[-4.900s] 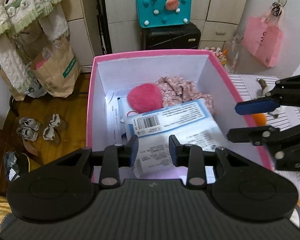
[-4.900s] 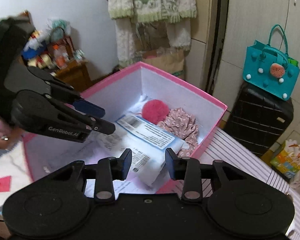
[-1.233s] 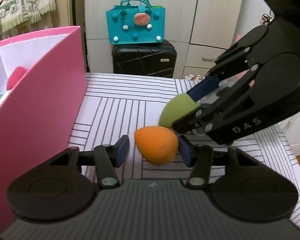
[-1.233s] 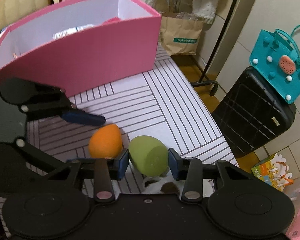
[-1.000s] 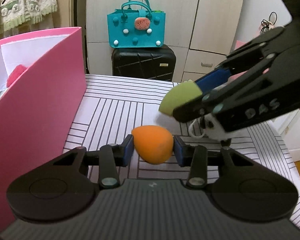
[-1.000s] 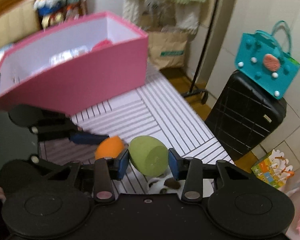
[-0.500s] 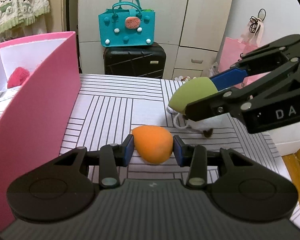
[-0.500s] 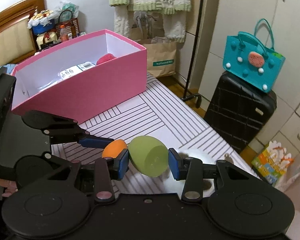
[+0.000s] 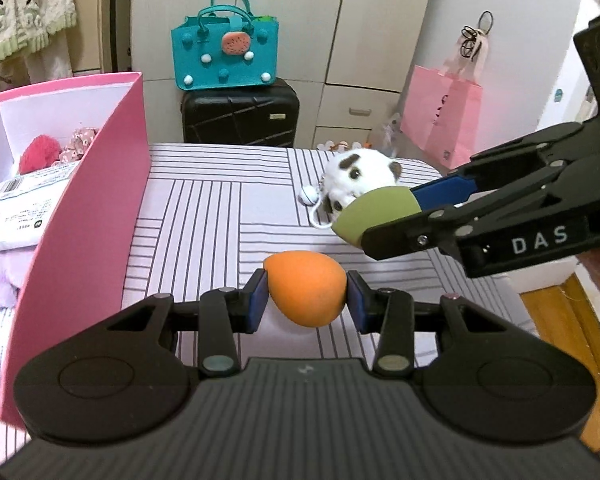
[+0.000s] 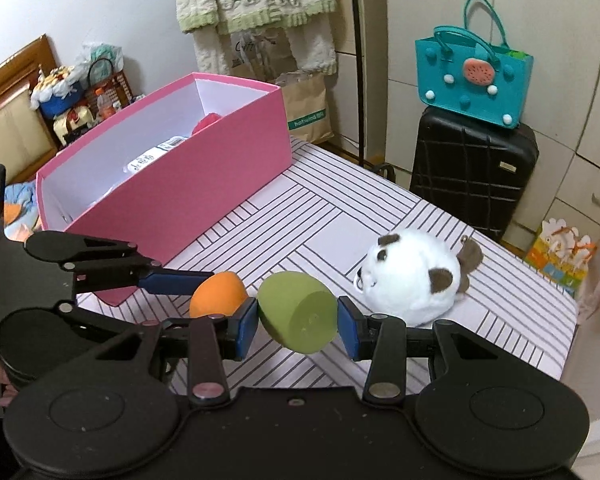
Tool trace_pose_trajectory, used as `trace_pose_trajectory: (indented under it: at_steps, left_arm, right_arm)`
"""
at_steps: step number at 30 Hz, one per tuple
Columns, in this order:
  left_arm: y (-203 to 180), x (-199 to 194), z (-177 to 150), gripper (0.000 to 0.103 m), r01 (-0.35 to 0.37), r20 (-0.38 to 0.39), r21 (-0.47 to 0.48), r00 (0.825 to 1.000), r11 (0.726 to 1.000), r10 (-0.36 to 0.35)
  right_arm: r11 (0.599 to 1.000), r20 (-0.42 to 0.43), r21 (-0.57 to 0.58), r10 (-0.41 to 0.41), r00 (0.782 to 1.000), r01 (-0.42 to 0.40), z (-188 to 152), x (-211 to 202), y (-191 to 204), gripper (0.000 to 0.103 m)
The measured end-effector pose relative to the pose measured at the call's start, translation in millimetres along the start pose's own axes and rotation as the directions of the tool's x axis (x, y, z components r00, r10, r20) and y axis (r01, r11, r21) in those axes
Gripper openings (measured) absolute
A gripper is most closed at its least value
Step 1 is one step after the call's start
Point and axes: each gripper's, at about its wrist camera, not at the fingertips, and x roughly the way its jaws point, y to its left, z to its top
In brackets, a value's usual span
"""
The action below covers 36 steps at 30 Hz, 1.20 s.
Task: Organize soft objects
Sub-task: 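Lift both sponges with both tools and carry them over the pink box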
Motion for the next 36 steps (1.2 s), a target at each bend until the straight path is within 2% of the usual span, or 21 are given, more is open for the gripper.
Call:
trace_pose_trajectory:
  at_steps: [4,7,11,14,24,28,32,34,36]
  left_arm:
    - [7.6,-12.4,0.4,0.04,0.072,-0.02,-0.04,0.997,0.997,-0.073]
    - [6.5,-27.6,0.2,0.041,0.05,0.008,-0.006,0.999,0.999,-0.05]
    - [12.6,-46.1,3.6,0.041,0.084,0.014,-0.001,0.996,0.996,-0.084]
    - [15.8,-60.7,6.5,0.04,0.081,0.028,0.028,0.996,0.996,-0.082]
    - [41.3,-114.5,31.3,0.04,0.121,0.0,0.112,0.993,0.986,-0.122]
    - [56.3,-139.4,38.9,0.041,0.136,-0.003,0.126,0.991,0.983,-0.137]
    - [76.9,-160.1,44.8,0.041,0.209,-0.053,0.104,0.977,0.972,-0.205]
    - [85.9,-170.3,46.1,0.041,0.204,-0.05,0.109,0.979,0.973,-0.199]
    - [94.8,-179.6,48.0,0.041,0.168,-0.025,0.122,0.986,0.978,-0.166]
  right_arm:
    - [1.0,0.014,0.02,-0.012,1.0,0.012,-6.0,-6.5,9.5,0.05]
    - [0.999,0.027,0.031,-0.013,1.0,0.013,-8.7,-11.2,17.1,0.049]
    - [1.0,0.051,0.024,-0.017,0.999,0.016,-9.4,-20.0,29.9,0.047]
    - [0.999,0.063,0.015,-0.032,0.998,0.031,-8.3,-25.4,41.6,0.047]
    - [0.997,0.075,-0.058,-0.051,0.996,0.056,6.1,-50.6,85.3,0.047]
    - [0.995,0.084,-0.098,-0.001,0.996,0.01,16.0,-59.5,103.6,0.047]
    - [0.992,0.1,-0.118,0.053,0.994,-0.041,27.1,-61.9,118.2,0.047]
    - [0.99,0.107,-0.136,0.055,0.993,-0.04,33.6,-61.0,127.7,0.047]
    - [0.986,0.112,-0.157,0.066,0.992,-0.048,42.2,-58.9,136.1,0.047]
